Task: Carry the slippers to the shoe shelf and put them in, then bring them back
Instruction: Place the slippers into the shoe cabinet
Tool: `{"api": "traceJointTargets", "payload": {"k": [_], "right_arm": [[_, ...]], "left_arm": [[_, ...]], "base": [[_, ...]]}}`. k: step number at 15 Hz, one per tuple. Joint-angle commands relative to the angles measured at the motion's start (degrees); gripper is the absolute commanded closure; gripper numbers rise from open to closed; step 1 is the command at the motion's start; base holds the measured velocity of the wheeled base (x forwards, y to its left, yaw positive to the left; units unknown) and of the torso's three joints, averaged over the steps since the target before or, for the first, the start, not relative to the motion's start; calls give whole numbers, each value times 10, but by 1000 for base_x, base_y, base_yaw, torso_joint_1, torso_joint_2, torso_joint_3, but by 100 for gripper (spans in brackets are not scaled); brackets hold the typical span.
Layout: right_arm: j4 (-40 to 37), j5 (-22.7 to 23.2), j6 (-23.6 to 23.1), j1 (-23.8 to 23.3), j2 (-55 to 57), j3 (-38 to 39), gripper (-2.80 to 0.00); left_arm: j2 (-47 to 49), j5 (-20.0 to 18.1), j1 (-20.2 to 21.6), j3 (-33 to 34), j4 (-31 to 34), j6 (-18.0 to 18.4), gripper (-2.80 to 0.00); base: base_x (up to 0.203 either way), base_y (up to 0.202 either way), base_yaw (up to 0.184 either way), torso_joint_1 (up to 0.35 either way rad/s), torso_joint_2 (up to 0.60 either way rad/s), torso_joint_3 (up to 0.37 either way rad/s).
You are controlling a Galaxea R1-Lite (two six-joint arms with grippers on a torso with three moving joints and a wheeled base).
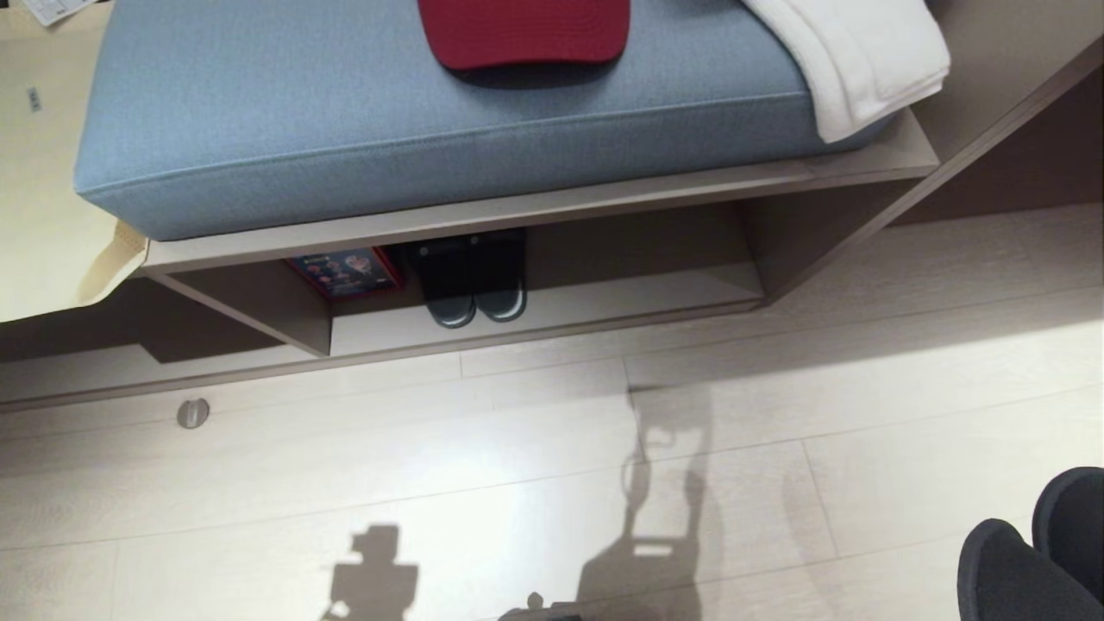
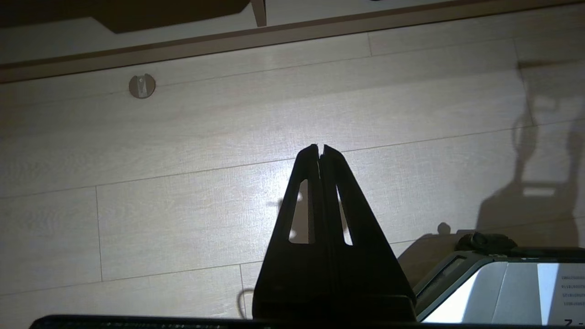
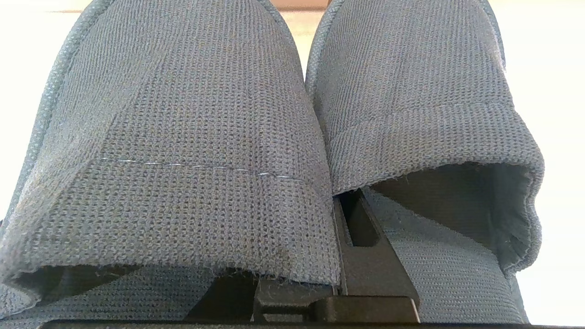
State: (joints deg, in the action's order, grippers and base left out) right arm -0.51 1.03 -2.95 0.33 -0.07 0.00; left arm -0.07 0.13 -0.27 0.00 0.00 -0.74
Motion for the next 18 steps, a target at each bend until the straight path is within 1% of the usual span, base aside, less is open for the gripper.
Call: {"api": "traceJointTargets", "payload": {"k": [1,18], "right_arm": [[0,0,0,0,0,0,0],[0,0,-17,0,0,1,0]], "left_arm": [[1,0,0,1,0,0,0],[1,0,0,1,0,-1,0]], "base": [[0,0,0,5,10,-198],[0,0,0,3,3,-197]]}}
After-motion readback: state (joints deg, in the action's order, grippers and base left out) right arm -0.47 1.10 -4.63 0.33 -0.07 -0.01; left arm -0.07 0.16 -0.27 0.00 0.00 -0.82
